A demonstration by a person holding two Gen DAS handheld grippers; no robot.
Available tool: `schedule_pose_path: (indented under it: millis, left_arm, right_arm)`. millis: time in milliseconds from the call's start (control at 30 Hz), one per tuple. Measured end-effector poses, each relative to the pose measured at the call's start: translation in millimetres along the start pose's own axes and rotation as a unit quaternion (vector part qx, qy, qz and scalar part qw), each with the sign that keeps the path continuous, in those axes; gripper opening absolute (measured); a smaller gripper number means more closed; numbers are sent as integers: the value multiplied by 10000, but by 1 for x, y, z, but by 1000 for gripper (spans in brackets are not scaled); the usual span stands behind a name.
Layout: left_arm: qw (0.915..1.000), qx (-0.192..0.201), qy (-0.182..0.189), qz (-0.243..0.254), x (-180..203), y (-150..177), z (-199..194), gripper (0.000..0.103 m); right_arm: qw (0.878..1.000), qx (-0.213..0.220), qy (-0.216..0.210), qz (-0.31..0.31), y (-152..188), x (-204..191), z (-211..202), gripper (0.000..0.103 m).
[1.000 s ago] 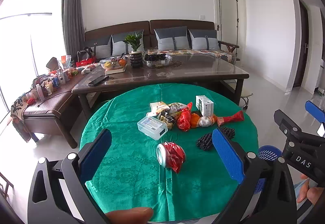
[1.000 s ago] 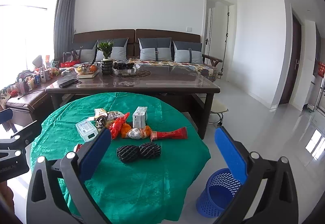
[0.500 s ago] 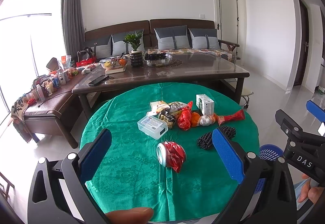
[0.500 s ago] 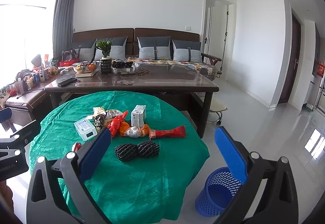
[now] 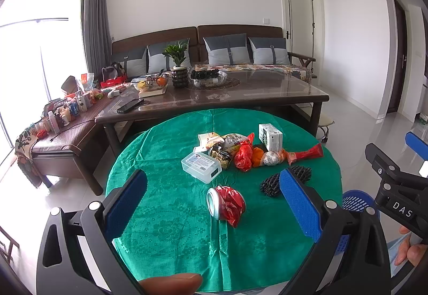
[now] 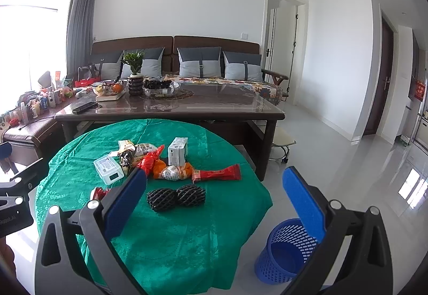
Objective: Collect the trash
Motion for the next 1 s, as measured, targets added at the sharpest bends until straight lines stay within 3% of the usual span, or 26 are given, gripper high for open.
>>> schedule_pose_path:
  millis: [1000]
  left_arm:
    - [10000, -15, -5, 14, 0, 5, 2, 98]
  right_arm:
    - [9999, -20, 86, 54, 0, 7, -3, 98]
Point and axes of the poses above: each gripper's, at about its wrist camera, not at the fingertips, and z roughly the way its jaws point, x to its right, y to its underside, the point moved 1 cm from there along z, roughly the way its jaws point, and after that the axes turned 14 degrees about -x, right-handed, at the moved point
